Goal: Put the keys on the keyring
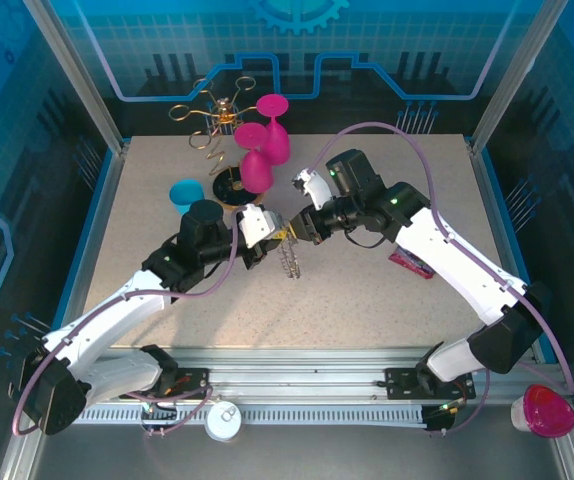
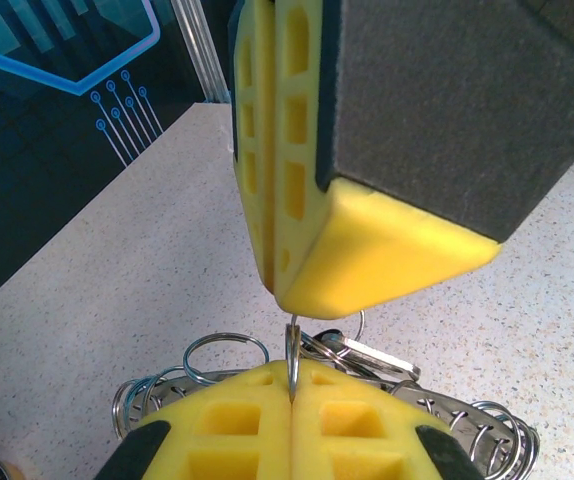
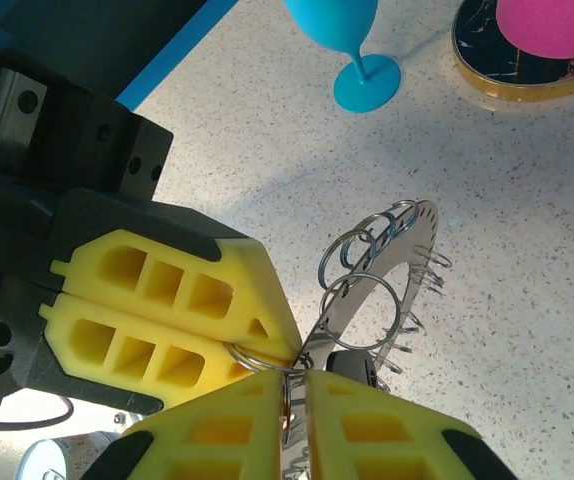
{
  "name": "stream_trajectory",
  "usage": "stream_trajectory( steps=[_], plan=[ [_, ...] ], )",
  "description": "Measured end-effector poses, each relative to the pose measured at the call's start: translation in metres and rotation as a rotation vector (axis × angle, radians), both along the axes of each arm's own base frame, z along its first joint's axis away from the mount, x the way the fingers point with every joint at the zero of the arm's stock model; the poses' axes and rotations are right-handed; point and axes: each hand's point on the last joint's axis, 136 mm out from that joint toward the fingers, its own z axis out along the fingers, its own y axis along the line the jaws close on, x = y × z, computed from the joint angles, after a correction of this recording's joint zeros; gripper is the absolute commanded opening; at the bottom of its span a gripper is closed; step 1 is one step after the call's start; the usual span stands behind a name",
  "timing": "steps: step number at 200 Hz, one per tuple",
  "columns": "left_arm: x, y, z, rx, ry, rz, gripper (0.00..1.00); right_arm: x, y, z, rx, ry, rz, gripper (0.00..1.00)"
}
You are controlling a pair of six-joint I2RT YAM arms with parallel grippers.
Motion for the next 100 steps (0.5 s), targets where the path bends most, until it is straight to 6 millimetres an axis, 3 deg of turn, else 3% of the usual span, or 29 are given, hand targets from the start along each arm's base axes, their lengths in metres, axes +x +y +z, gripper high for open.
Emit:
stream_trajectory(
  steps=[30,100],
  plan=[
    [0.0,0.0,-0.0002,0.0,0.001,0.0,0.0,-0.0012,0.0004,0.0,0.003,0.004,0.006,0.0],
    [-0.0018,-0.003,0.005,-0.016,-0.014,-0.019,0.0,0.0026,-0.009,0.0031,0.003,0.025,-0.009,0.0]
  ],
)
